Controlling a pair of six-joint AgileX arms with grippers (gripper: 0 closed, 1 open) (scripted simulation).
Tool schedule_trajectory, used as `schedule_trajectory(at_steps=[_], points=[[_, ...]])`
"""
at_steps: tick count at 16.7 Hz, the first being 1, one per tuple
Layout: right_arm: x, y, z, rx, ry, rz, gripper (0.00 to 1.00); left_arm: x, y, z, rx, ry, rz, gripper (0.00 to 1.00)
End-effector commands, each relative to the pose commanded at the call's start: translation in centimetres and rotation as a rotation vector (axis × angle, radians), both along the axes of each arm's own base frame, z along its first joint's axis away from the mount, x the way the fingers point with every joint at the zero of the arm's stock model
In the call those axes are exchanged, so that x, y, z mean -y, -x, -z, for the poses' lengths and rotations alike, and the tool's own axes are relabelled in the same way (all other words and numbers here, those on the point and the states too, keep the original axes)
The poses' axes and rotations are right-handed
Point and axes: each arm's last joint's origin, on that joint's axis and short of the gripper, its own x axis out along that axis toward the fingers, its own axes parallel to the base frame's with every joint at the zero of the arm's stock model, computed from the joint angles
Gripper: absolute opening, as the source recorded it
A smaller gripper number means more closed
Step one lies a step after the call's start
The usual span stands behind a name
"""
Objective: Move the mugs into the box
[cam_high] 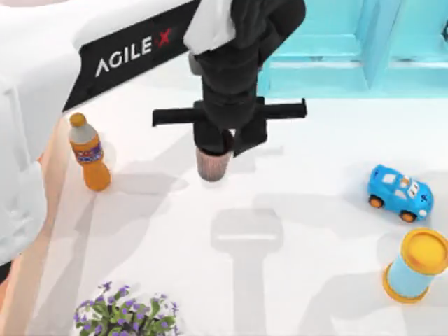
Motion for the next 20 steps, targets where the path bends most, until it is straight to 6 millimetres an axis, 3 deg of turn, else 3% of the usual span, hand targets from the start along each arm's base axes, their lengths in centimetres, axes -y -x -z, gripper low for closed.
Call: schedule_trajectory(at_steps=[3, 8, 10, 13, 16, 20], points=[[0.0, 0.0, 0.0, 0.000, 0.000, 0.000, 1.00, -3.1, 0.4, -2.3, -0.017, -0.016, 0.003, 0.00], [0.0, 0.0, 0.0, 0.000, 0.000, 0.000, 1.00, -3.4, 0.5, -2.4, -0.019, -0.021, 0.009, 0.00], [0.0, 0.0, 0.0, 0.000, 0.000, 0.000, 1.00, -4.7, 0.3, -3.1, -0.022, -0.034, 0.014, 0.00], [0.0, 0.0, 0.0, 0.000, 0.000, 0.000, 1.00, -9.4, 0.1, -5.4, -0.035, -0.067, 0.039, 0.00], [0.0, 0.0, 0.0, 0.000, 0.000, 0.000, 1.00, -16.0, 0.1, -7.3, -0.068, -0.095, 0.096, 0.00], [0.0, 0.0, 0.0, 0.000, 0.000, 0.000, 1.00, -25.1, 0.4, -7.8, -0.125, -0.074, 0.149, 0.00]])
